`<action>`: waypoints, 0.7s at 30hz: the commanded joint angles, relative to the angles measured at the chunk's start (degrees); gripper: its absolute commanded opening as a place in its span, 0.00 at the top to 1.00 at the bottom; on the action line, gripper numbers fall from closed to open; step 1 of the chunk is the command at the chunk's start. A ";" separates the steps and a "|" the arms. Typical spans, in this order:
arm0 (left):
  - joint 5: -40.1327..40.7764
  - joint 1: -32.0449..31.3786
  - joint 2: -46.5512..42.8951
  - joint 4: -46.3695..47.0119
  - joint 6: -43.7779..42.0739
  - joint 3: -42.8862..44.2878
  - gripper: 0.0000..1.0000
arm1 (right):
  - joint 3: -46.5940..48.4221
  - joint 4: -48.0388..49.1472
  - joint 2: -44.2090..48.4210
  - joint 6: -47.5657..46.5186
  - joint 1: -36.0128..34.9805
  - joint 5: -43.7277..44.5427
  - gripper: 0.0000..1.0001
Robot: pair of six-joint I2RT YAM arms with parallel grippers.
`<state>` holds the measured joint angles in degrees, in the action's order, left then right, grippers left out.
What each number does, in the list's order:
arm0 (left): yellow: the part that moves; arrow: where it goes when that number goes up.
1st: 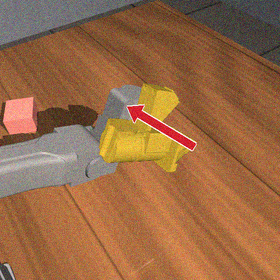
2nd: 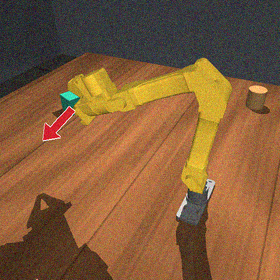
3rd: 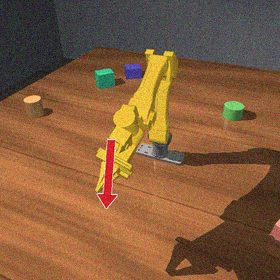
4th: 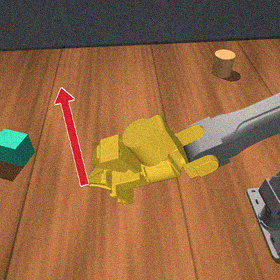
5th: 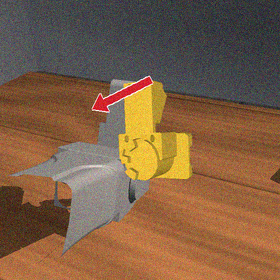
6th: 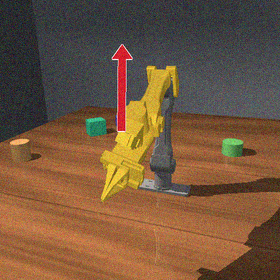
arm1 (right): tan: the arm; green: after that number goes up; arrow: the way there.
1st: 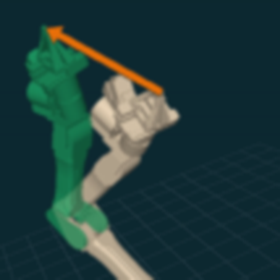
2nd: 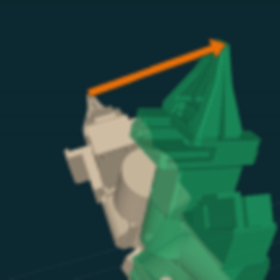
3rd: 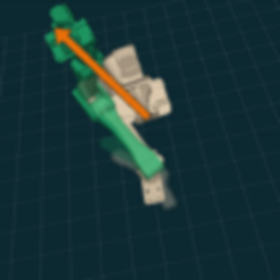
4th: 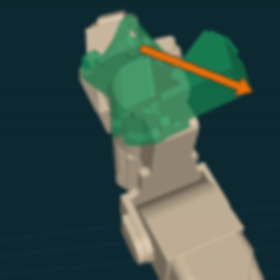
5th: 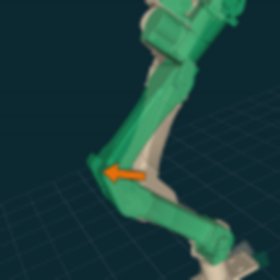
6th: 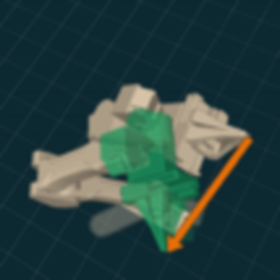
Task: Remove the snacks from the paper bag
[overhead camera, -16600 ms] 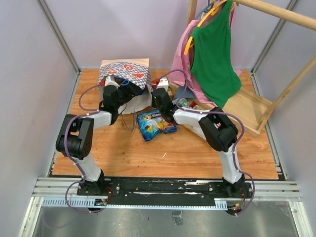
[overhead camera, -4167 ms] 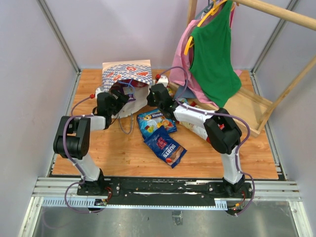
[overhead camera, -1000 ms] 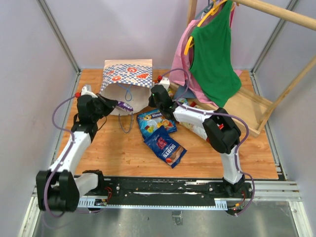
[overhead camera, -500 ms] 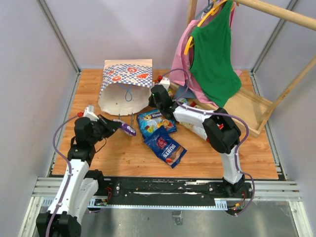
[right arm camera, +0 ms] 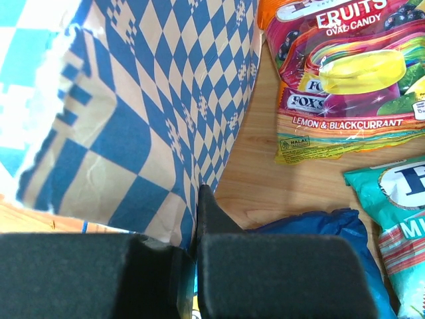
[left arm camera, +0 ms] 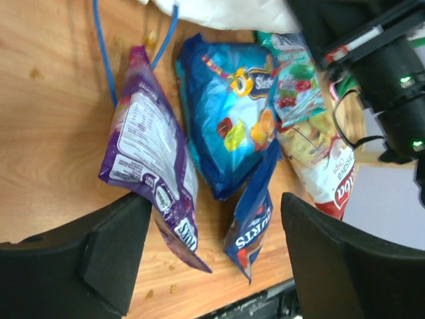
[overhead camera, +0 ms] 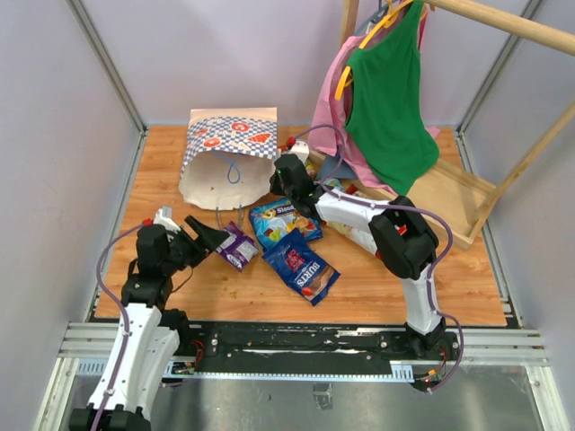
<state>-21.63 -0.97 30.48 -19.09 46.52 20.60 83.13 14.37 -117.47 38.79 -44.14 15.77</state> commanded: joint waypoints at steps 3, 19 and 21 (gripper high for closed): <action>3.58 -0.26 4.34 0.39 -5.28 9.59 0.16 | 0.91 1.31 -1.08 0.68 -0.33 -0.56 0.99; 9.42 -0.26 25.25 16.58 -10.61 20.45 0.01 | -0.08 1.82 1.45 1.49 -0.13 -2.35 0.99; 10.37 -0.26 30.68 22.04 -11.07 19.29 0.01 | 0.41 1.55 1.81 2.65 0.13 -4.75 0.99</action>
<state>-13.91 -0.99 52.99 -4.99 38.68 41.85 82.91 15.20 -117.67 39.20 -44.12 14.35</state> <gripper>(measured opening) 0.989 0.010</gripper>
